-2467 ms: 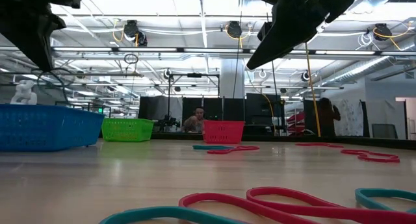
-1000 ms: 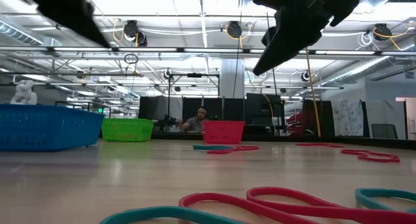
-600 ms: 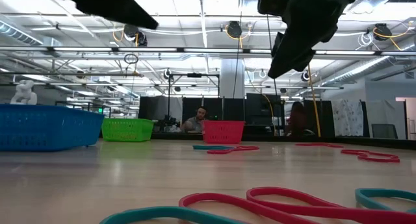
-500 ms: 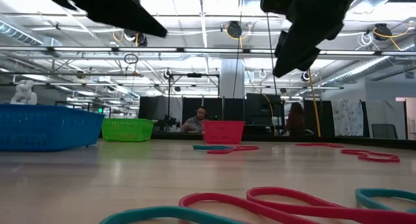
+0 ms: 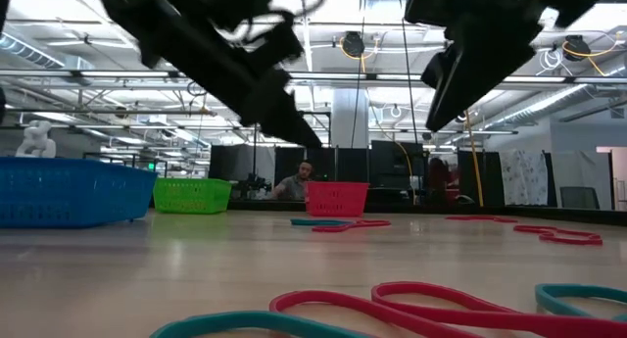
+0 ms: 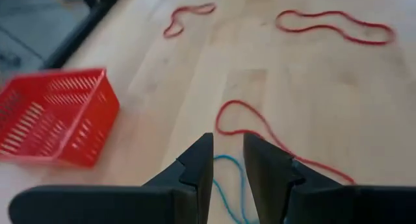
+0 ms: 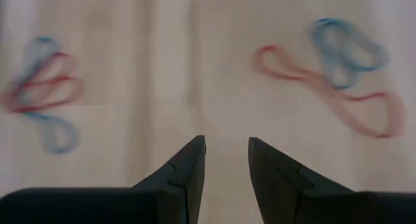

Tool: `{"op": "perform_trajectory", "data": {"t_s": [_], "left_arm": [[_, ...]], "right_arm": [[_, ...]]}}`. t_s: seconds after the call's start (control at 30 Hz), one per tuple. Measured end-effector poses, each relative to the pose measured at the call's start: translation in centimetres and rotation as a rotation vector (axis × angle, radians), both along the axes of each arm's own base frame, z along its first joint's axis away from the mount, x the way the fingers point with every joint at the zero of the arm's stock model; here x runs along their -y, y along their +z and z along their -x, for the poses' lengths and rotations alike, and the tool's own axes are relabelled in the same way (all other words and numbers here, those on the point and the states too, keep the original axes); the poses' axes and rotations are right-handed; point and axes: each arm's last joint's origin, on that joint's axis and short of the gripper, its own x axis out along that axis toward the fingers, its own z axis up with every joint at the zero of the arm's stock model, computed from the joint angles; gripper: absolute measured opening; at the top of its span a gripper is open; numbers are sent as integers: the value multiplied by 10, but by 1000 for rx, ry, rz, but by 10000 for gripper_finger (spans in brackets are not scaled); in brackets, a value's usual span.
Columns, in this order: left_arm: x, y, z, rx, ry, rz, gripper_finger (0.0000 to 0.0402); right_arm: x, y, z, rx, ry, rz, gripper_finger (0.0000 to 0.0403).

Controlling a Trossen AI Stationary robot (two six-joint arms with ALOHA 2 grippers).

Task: Sort rubber bands into baskets
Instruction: Put the blue rubber band into the blue bin

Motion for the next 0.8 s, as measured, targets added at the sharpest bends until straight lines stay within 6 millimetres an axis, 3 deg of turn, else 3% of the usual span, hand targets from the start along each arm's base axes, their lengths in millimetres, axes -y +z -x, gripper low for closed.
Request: {"op": "perform_trajectory", "data": {"t_s": [0.17,0.33,0.53,0.8], "left_arm": [[-29,-15,-15,-29,26,113,93],[-40,-21,-30,-44,3,153,93],[-34,-20,-37,-57,-64,193,93],[-14,-23,-24,-239,-183,183,93]], "right_arm": [[4,-2,1,34,-12,187,110],[9,-13,3,36,35,237,110],[15,-21,4,42,20,240,110],[19,-22,2,61,8,235,110]]}}
